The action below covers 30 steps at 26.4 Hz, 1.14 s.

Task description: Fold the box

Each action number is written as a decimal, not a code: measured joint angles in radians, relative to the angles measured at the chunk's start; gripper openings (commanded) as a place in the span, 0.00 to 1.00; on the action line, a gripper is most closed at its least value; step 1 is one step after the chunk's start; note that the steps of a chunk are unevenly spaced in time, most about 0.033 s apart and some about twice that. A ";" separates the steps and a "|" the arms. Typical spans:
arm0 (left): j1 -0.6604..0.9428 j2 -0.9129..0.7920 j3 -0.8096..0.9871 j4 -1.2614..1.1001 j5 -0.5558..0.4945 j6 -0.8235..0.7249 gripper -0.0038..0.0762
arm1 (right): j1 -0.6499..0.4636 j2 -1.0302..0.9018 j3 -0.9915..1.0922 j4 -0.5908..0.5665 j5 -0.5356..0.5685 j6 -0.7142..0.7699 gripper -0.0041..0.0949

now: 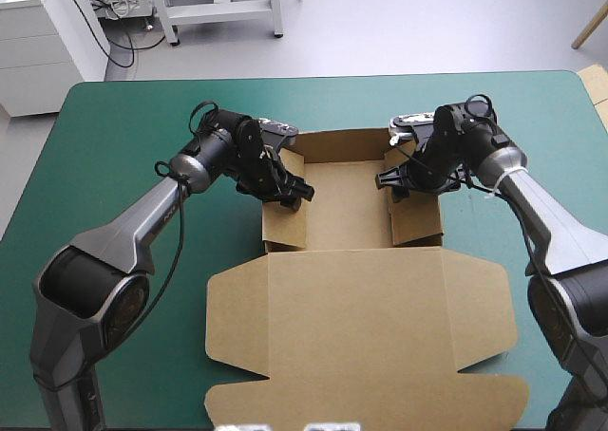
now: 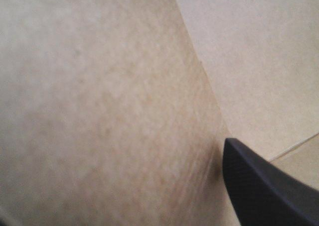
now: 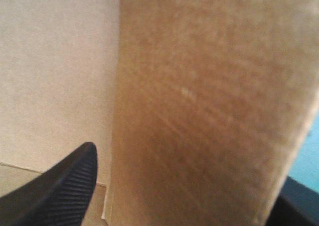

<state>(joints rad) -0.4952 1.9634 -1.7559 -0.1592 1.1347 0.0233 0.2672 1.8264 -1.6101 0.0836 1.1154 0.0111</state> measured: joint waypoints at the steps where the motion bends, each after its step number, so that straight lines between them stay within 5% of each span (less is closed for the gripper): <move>1: 0.000 0.000 -0.001 0.000 0.005 0.000 0.71 | 0.000 0.000 0.000 0.001 0.000 0.000 0.86; 17: 0.009 -0.156 -0.168 0.079 0.054 0.000 0.67 | 0.000 -0.191 0.000 -0.068 -0.104 -0.011 0.85; 22: 0.013 -0.290 -0.203 0.080 0.081 0.055 0.44 | 0.000 -0.298 0.000 -0.097 -0.096 -0.011 0.85; 26: 0.013 -0.422 -0.202 0.080 0.119 0.139 0.04 | 0.000 -0.401 0.000 -0.109 -0.085 -0.011 0.85; 30: 0.013 -0.587 -0.110 0.080 0.119 0.199 0.04 | 0.000 -0.473 0.000 -0.116 -0.062 -0.011 0.85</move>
<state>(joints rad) -0.4823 1.3761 -1.8658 -0.0797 1.2542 0.2220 0.2672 1.3529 -1.6101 -0.0327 1.0539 0.0000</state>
